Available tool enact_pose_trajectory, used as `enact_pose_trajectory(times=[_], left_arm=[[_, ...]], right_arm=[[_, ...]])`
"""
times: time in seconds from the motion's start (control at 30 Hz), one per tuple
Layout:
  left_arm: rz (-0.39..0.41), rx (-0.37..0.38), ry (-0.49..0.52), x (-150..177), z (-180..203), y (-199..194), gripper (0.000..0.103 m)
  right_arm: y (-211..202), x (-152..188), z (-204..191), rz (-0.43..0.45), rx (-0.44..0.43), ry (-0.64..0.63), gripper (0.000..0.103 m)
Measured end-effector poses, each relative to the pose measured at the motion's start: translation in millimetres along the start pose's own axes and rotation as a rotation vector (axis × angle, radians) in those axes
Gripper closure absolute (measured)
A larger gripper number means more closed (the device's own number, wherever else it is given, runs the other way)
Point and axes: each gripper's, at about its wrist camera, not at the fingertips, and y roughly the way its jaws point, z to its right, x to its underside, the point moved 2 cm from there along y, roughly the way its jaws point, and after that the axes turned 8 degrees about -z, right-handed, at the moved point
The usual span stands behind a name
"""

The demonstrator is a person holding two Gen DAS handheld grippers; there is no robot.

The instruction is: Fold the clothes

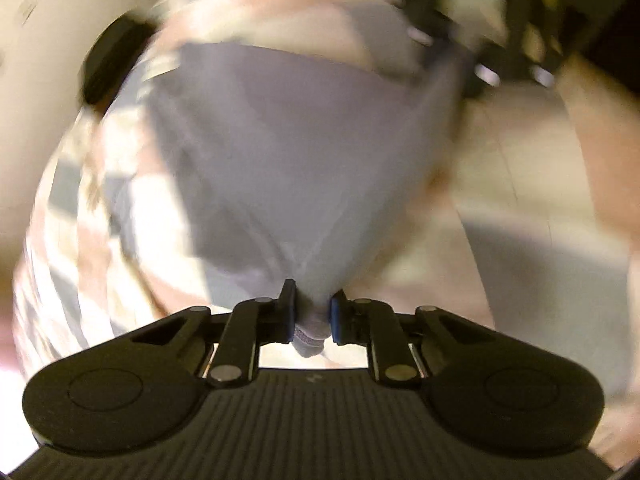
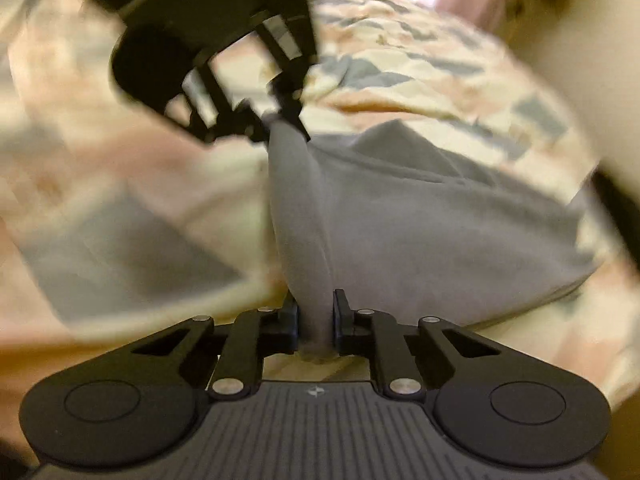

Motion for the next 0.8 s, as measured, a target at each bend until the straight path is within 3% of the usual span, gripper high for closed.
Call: enact_pose_trajectory(times=[0.07,0.17,0.33,0.43,0.5,0.57,0.67,0.8], left_arm=[[0.021,0.037,-0.133,-24,-37,-13,0.090],[0.051,0.057,-0.303,-66,-91,-13,0.090],[0.081,0.094,-0.552,-140,-178,47,0.089],[0.046,0.140,-0.746,-158,-215,101,0.074],[-0.014,0.169,-0.911,-151,-227,126,0.072],[-0.035,0.164,-1.075,-138,-229,122,0.069],[0.024,0.128,-1.313,-108,-214,77,0.047],[0.002,0.054,-1.529,-79,-180,35,0.047]], right_arm=[[-18,-6,57,0.010,-0.195,0.132,0.089],[-27,-10,147,0.022,-0.353,0.262,0.090],[-4,-17,292,0.017,-0.416,0.378,0.090],[35,-15,355,-0.039,-0.465,0.432,0.090],[61,-12,371,-0.109,-0.514,0.436,0.087],[71,-15,381,-0.135,-0.571,0.440,0.069],[62,-24,388,-0.076,-0.615,0.421,0.056],[81,-41,395,-0.075,-0.664,0.438,0.055]])
